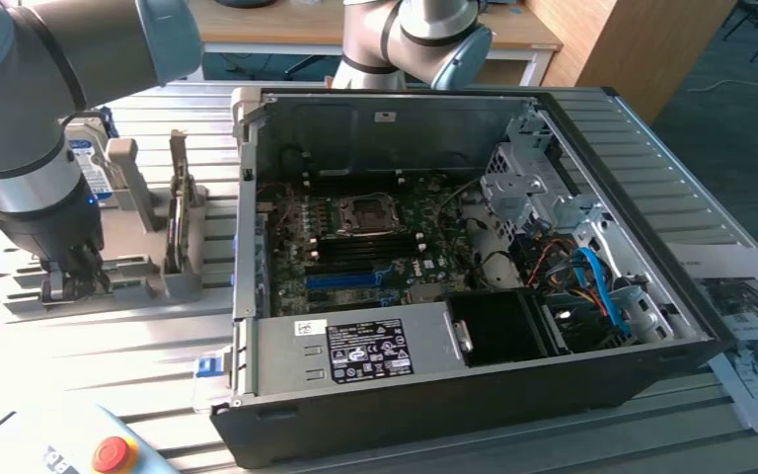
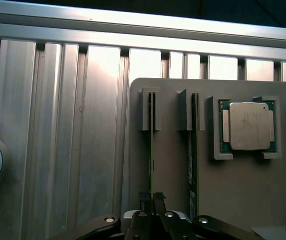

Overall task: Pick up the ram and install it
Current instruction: 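Pick up the ram and move it above insertion slot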

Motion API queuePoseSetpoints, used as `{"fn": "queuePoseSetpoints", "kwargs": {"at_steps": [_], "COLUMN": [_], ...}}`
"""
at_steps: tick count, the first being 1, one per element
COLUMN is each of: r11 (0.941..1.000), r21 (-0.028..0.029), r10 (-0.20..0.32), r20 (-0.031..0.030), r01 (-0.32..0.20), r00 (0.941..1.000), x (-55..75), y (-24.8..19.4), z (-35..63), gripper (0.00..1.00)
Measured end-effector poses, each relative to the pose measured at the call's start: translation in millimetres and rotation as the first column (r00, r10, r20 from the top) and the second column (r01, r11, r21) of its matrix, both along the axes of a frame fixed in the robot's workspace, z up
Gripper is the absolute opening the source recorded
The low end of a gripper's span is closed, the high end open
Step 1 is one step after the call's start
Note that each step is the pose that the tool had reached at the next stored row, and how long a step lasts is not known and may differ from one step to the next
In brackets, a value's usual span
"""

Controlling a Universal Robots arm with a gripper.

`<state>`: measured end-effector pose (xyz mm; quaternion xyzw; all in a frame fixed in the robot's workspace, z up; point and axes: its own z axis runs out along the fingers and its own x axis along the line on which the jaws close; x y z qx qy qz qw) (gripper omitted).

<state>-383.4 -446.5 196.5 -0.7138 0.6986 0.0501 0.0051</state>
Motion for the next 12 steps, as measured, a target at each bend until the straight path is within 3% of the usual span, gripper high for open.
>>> {"fn": "queuePoseSetpoints", "kwargs": {"at_steps": [12], "r11": [1.0000], "r21": [-0.0002], "r10": [0.000], "r20": [-0.0003], "r01": [0.000], "r00": [1.0000], "x": [0.0], "y": [0.0], "z": [7.5], "gripper": [0.12]}}
